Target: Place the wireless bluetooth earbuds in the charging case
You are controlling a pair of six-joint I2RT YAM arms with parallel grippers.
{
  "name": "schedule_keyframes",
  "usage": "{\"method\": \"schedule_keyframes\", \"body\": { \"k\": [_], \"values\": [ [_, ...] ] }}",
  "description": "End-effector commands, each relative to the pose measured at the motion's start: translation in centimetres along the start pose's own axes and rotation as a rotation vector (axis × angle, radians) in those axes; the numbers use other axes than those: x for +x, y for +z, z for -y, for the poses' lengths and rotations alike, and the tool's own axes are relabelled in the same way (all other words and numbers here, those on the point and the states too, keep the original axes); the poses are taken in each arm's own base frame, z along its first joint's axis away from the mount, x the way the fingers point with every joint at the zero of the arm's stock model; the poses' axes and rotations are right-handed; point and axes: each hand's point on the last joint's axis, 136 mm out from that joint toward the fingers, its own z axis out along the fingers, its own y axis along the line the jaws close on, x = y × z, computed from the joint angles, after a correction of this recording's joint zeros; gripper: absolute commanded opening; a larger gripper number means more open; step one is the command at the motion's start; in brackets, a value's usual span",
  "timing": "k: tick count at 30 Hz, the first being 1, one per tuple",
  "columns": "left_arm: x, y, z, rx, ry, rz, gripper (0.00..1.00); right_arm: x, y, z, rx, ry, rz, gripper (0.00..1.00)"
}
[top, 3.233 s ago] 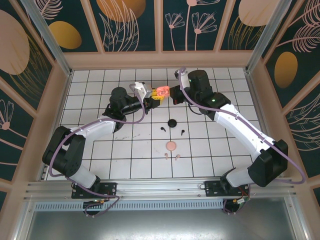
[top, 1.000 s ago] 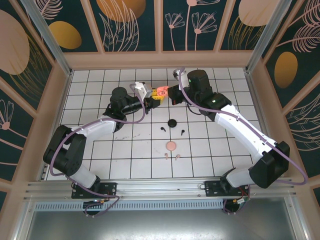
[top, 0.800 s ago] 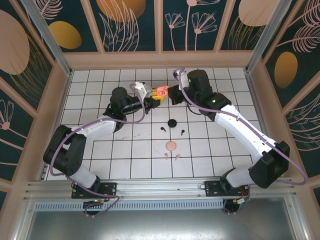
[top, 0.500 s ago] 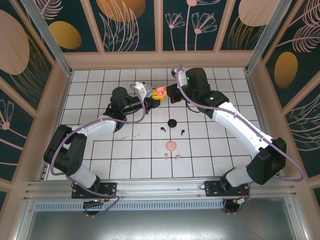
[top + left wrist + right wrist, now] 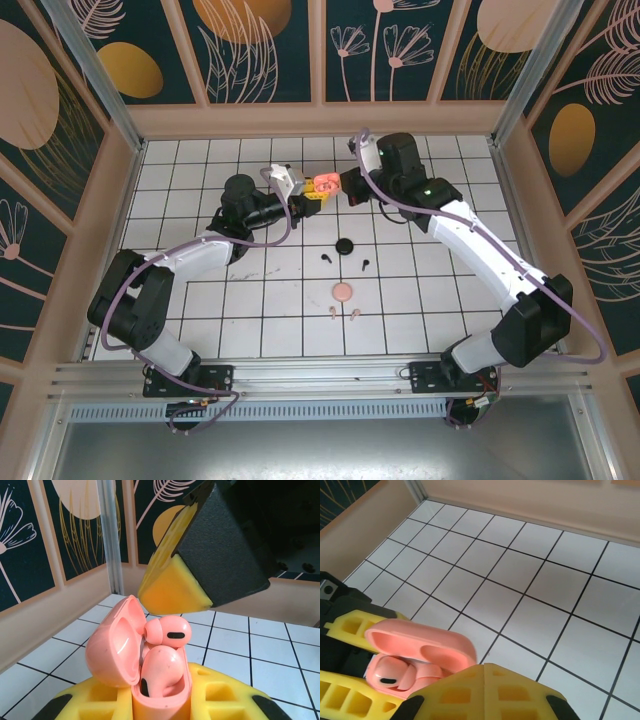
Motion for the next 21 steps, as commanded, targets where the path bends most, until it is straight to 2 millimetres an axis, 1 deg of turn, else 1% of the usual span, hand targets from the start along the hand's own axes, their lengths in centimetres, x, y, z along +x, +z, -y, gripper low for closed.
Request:
{"method": "schedule_keyframes", "body": {
  "k": [1,4,6,13,17,18,21],
  "values": [
    [-1.8,0.2,0.5,0.023,0.037,0.048,0.0,-0.6,-1.3,-0.1,0.001,0.004,0.028,0.0],
    [-1.6,0.2,0.4,0.024,0.033,0.045,0.0,-1.4,-2.0,-0.5,-0.011,0.011,0.058,0.0],
    [-1.7,0.2,0.5,0.029,0.034,0.046,0.0,-1.9,-2.3,-1.3,-0.05,0.01,0.065,0.0],
    [-1.4,0.2,1.2,0.068,0.054,0.042,0.0,-2.8,-2.3,-3.4,-0.166,0.035,0.025,0.0],
    [-1.4,-0.5,1.9,0.073,0.117,0.071,0.0,-3.0,-2.8,-3.6,-0.169,0.073,0.013,0.0],
    [-1.4,-0.6,2.0,0.073,0.132,0.076,0.0,-3.3,-3.0,-2.5,-0.151,0.096,0.018,0.0],
    [-1.7,-1.0,2.1,0.062,0.178,0.097,0.0,-3.3,-3.5,-2.5,-0.16,0.143,0.017,0.0]
  ]
}}
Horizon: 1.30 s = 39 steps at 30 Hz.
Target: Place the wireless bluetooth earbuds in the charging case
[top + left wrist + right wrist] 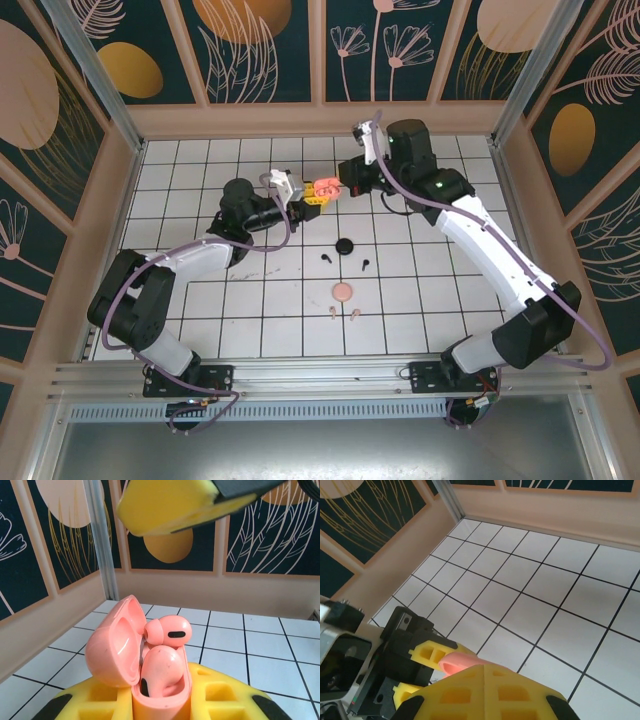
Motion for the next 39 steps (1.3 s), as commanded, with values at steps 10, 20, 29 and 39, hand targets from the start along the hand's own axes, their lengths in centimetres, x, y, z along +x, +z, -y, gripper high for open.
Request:
{"method": "schedule_keyframes", "body": {
  "k": [10,20,29,39],
  "values": [
    [-3.1,-0.8,1.1,0.002,0.176,0.097,0.0,1.7,-2.4,-1.8,-0.108,0.177,-0.039,0.0],
    [-2.9,-0.6,0.9,0.008,0.152,0.091,0.0,2.9,-1.7,-2.1,-0.148,0.201,-0.062,0.0],
    [-3.0,-0.4,0.9,0.015,0.139,0.091,0.0,3.0,-0.3,-2.2,-0.164,0.195,-0.079,0.0],
    [-2.8,-0.2,0.7,0.02,0.125,0.092,0.0,4.0,0.9,-2.2,-0.188,0.184,-0.129,0.0]
  ]
}}
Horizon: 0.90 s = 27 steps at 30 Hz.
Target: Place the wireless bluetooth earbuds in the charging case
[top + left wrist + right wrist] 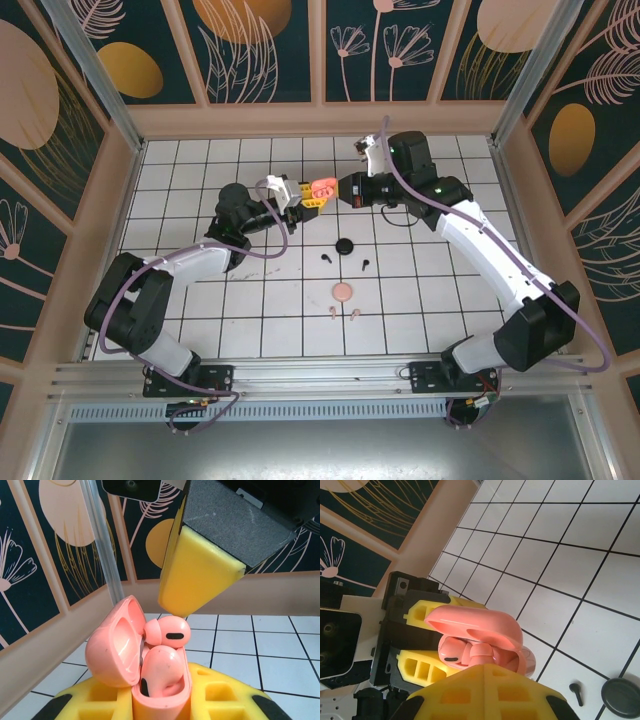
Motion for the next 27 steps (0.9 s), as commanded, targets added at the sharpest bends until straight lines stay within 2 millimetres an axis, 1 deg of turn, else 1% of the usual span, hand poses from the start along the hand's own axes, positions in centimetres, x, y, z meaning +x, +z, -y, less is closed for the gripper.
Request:
{"method": "schedule_keyframes", "body": {
  "k": [1,4,6,9,11,14,17,19,22,25,27],
  "values": [
    [-1.9,0.5,0.1,0.026,0.033,0.054,0.0,0.0,0.5,-1.1,-0.047,-0.043,-0.015,0.0],
    [-1.8,0.5,0.1,0.026,0.031,0.053,0.0,0.0,0.6,-0.7,-0.026,-0.054,-0.024,0.0],
    [-1.7,0.5,0.1,0.025,0.025,0.049,0.0,-0.1,0.5,0.1,0.025,-0.058,-0.02,0.0],
    [-1.7,0.5,0.1,0.025,0.021,0.048,0.0,-0.8,-0.1,2.2,0.143,-0.049,0.013,0.0],
    [-1.7,0.5,0.1,0.025,0.02,0.049,0.0,-1.2,-0.7,2.7,0.181,-0.043,0.039,0.0],
    [-1.6,0.4,0.1,0.023,0.017,0.047,0.0,-2.0,-1.5,2.1,0.175,-0.049,0.079,0.0],
    [-1.7,0.4,0.1,0.023,0.019,0.049,0.0,-2.3,-2.2,0.6,0.126,-0.058,0.096,0.0],
    [-1.7,0.5,0.1,0.022,0.016,0.048,0.0,-2.2,-2.6,-0.4,0.095,-0.067,0.097,0.0],
    [-1.8,0.5,0.1,0.023,0.014,0.053,0.0,-2.0,-2.9,-1.4,0.076,-0.074,0.098,0.0],
    [-1.8,0.5,0.1,0.027,0.011,0.057,0.0,-2.1,-3.2,-1.8,0.074,-0.076,0.112,0.0],
    [-1.9,0.5,0.1,0.03,0.009,0.059,0.0,-2.9,-3.4,-1.8,0.089,-0.08,0.138,0.0]
  ]
}}
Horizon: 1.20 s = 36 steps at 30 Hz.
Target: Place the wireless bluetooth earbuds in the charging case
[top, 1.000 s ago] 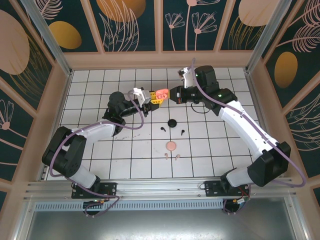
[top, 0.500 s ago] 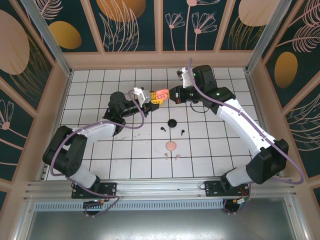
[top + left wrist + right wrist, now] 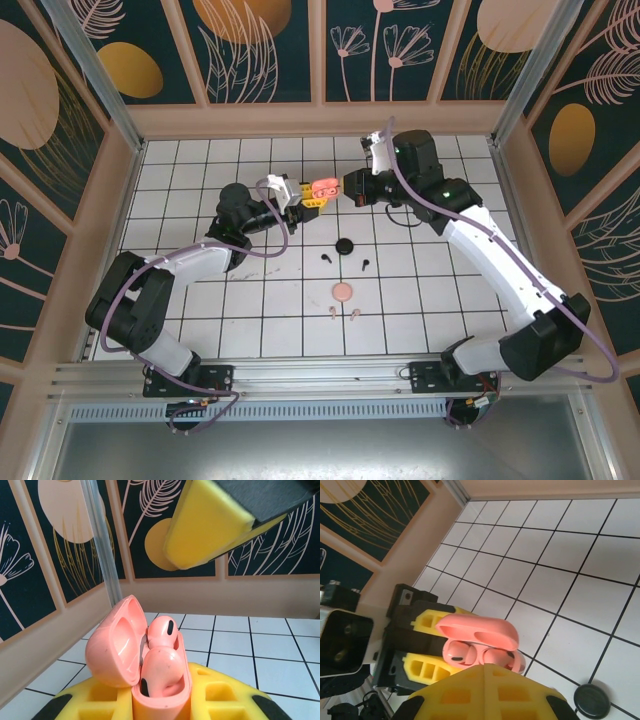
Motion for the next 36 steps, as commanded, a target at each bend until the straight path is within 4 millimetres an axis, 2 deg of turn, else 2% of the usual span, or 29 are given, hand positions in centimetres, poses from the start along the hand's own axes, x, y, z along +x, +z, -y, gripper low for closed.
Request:
{"method": "schedule_keyframes", "body": {
  "k": [1,5,11,15,18,19,22,24,26,29,32,33,36],
  "values": [
    [-2.0,0.4,0.3,0.033,0.035,0.06,0.0,-2.2,-1.2,-0.9,0.007,-0.011,0.07,0.0],
    [-1.7,0.5,0.3,0.035,0.022,0.049,0.0,-4.6,-0.1,-0.5,0.037,-0.021,0.093,0.0],
    [-1.9,0.5,0.2,0.031,0.017,0.051,0.0,-6.9,4.4,0.7,0.055,-0.021,-0.005,0.0],
    [-2.1,0.5,-0.1,0.018,0.008,0.058,0.0,-6.3,7.2,1.9,0.08,-0.008,-0.118,0.0],
    [-2.2,0.6,-0.5,-0.004,-0.004,0.058,0.0,-4.7,7.8,2.3,0.094,-0.01,-0.193,0.0],
    [-2.1,0.6,-0.7,-0.013,-0.008,0.056,0.0,-3.5,8.0,1.4,0.085,-0.023,-0.222,0.0],
    [-2.0,0.7,-1.2,-0.042,-0.013,0.05,0.0,-1.0,7.3,0.4,0.096,-0.042,-0.275,0.0],
    [-1.7,0.8,-1.4,-0.045,-0.025,0.039,0.0,-0.4,6.1,-0.5,0.108,-0.053,-0.256,0.0],
    [-1.6,1.0,-1.6,-0.04,-0.04,0.035,0.0,-0.4,5.0,-0.4,0.132,-0.03,-0.216,0.0],
    [-1.4,1.1,-1.5,-0.03,-0.069,0.042,0.0,-2.7,3.1,1.5,0.223,0.035,-0.085,0.0],
    [-1.0,1.0,-1.4,-0.034,-0.108,0.042,0.0,-5.4,1.0,4.1,0.293,0.134,0.068,0.0],
    [-0.7,1.0,-1.5,-0.041,-0.139,0.039,0.0,-6.2,0.1,5.5,0.316,0.173,0.117,0.0],
    [1.8,1.2,-2.4,-0.084,-0.264,-0.003,0.0,-6.0,-1.0,8.5,0.349,0.258,0.184,0.0]
  ]
}}
